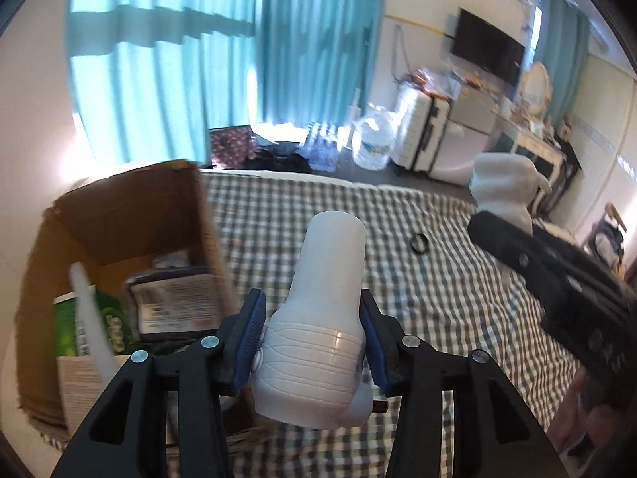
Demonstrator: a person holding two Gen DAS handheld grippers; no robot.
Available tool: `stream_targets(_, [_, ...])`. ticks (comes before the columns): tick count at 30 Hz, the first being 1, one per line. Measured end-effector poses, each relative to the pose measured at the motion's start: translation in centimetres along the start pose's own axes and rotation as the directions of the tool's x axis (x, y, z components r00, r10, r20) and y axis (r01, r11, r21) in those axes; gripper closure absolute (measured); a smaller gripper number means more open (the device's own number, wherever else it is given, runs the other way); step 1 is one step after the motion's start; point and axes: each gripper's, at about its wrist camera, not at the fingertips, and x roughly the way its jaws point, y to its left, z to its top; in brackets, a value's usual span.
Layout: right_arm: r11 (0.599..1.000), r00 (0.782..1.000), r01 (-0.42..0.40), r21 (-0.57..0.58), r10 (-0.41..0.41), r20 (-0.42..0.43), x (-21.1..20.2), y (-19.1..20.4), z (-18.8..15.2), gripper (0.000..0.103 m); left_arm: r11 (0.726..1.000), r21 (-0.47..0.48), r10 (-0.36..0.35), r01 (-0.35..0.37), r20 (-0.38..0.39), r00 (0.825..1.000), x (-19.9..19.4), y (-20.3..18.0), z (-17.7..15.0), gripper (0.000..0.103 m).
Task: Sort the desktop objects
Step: 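Carry the spray bottle and plush toy over the cardboard box with both tools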
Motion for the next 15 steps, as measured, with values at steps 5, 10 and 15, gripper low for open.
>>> stream_targets(5, [0.99, 0.992, -0.123, -0.064, 0.122, -0.013, 0.6, 7.6, 0.2, 0.05, 0.989, -0.087, 0.123, -0.123, -0.001, 0.992, -1.6, 6.2, 0.5, 0.055])
stream_targets(10, [0.969, 0.976, -0.214, -0.123, 0.207, -0.064, 3.1, 13.7, -0.5, 0.05, 0.964, -0.14, 0.223, -0.224, -0.021, 0.975, -2.1, 11.9, -0.5, 0.055])
stream_targets(15, [0.952, 0.959, -0.276, -0.131, 0.263, -0.107, 5.9, 16.9, -1.3, 0.05, 0.963, -0.159, 0.211, -0.217, -0.051, 0.976, -1.1, 14.1, -2.0, 0.053])
